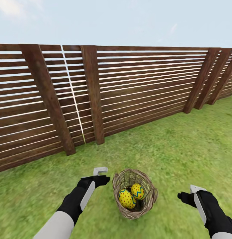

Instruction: Take the three Easter eggs out of the wicker basket on the lawn in the garden, then place them on the lawn next to a single tree (choose any tree) so that all three eggs are next to the same tree and none are left in the basket.

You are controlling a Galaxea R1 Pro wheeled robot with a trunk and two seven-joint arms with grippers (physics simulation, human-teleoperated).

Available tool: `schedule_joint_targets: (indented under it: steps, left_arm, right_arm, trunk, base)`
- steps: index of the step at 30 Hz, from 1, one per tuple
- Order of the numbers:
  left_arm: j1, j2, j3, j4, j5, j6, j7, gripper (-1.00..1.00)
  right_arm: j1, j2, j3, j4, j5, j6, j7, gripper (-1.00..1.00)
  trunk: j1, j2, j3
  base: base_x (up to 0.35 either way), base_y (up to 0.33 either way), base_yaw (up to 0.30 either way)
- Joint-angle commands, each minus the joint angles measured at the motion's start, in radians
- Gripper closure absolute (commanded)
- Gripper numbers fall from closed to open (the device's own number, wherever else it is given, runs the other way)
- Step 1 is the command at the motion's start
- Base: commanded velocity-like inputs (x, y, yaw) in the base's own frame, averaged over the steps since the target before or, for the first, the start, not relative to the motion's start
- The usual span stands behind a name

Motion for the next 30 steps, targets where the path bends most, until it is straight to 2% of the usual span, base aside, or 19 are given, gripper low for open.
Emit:
schedule_joint_targets:
  steps: [1, 8, 12, 16, 18, 19, 20, 22, 25, 27, 30]
  left_arm:
    - [0.0, 0.001, -0.003, -0.002, 0.011, 0.004, 0.009, -1.0]
    - [0.0, 0.0, -0.002, -0.002, 0.009, 0.004, 0.01, -1.0]
    - [0.0, 0.0, -0.002, -0.001, 0.009, 0.003, 0.01, -1.0]
    - [0.0, 0.0, -0.001, -0.001, 0.007, 0.003, 0.011, -1.0]
    - [0.0, 0.0, -0.001, -0.001, 0.006, 0.003, 0.013, -1.0]
    - [0.0, 0.0, -0.001, -0.001, 0.006, 0.003, 0.014, -1.0]
    - [0.0, 0.0, -0.002, -0.001, 0.006, 0.004, 0.022, -1.0]
    - [0.0, 0.0, -0.002, -0.001, 0.006, 0.004, 0.046, -1.0]
    - [0.0, 0.0, -0.003, -0.001, 0.007, 0.004, 0.096, -1.0]
    - [0.0, -0.002, -0.004, 0.0, 0.008, 0.004, 0.132, -1.0]
    - [0.0, -0.004, -0.004, 0.001, 0.01, 0.005, 0.152, -1.0]
  right_arm:
    - [-0.001, 0.0, -0.001, -0.001, 0.0, 0.005, 0.0, -1.0]
    - [-0.001, 0.0, 0.0, -0.001, 0.0, 0.006, 0.001, -1.0]
    - [-0.001, 0.0, 0.003, -0.001, 0.002, 0.006, 0.0, -1.0]
    - [-0.001, 0.017, 0.007, -0.001, 0.005, 0.003, -0.004, -1.0]
    - [-0.001, 0.086, 0.013, 0.001, 0.01, -0.004, -0.008, -1.0]
    - [-0.001, 0.107, 0.015, 0.001, 0.011, -0.005, -0.009, -1.0]
    - [-0.001, 0.171, 0.023, 0.002, 0.016, -0.007, -0.011, -1.0]
    - [-0.001, 0.223, 0.042, 0.002, 0.025, -0.007, -0.013, -1.0]
    - [-0.001, 0.247, 0.083, 0.002, 0.031, -0.008, -0.03, -1.0]
    - [-0.001, 0.254, 0.114, 0.002, 0.033, -0.008, -0.057, -1.0]
    - [-0.001, 0.258, 0.133, 0.002, 0.033, -0.008, -0.08, -1.0]
  trunk:
    - [0.0, -0.001, -0.001]
    - [0.0, -0.001, 0.002]
    - [0.0, -0.001, 0.003]
    - [0.0, -0.001, 0.003]
    - [0.0, -0.001, 0.003]
    - [0.0, -0.001, 0.003]
    - [0.0, -0.001, 0.003]
    - [0.0, -0.001, 0.003]
    - [0.0, -0.001, 0.003]
    - [0.0, -0.001, 0.003]
    - [0.0, -0.001, 0.003]
  base:
    - [0.0, 0.0, -0.291]
    - [0.0, 0.0, -0.278]
    - [0.0, 0.0, -0.101]
    - [0.0, 0.0, -0.017]
    - [0.0, 0.0, -0.004]
    - [0.0, 0.0, -0.003]
    - [0.0, 0.0, -0.001]
    - [0.0, 0.0, 0.0]
    - [0.0, 0.0, 0.0]
    - [0.0, 0.0, 0.0]
    - [0.0, 0.0, 0.0]
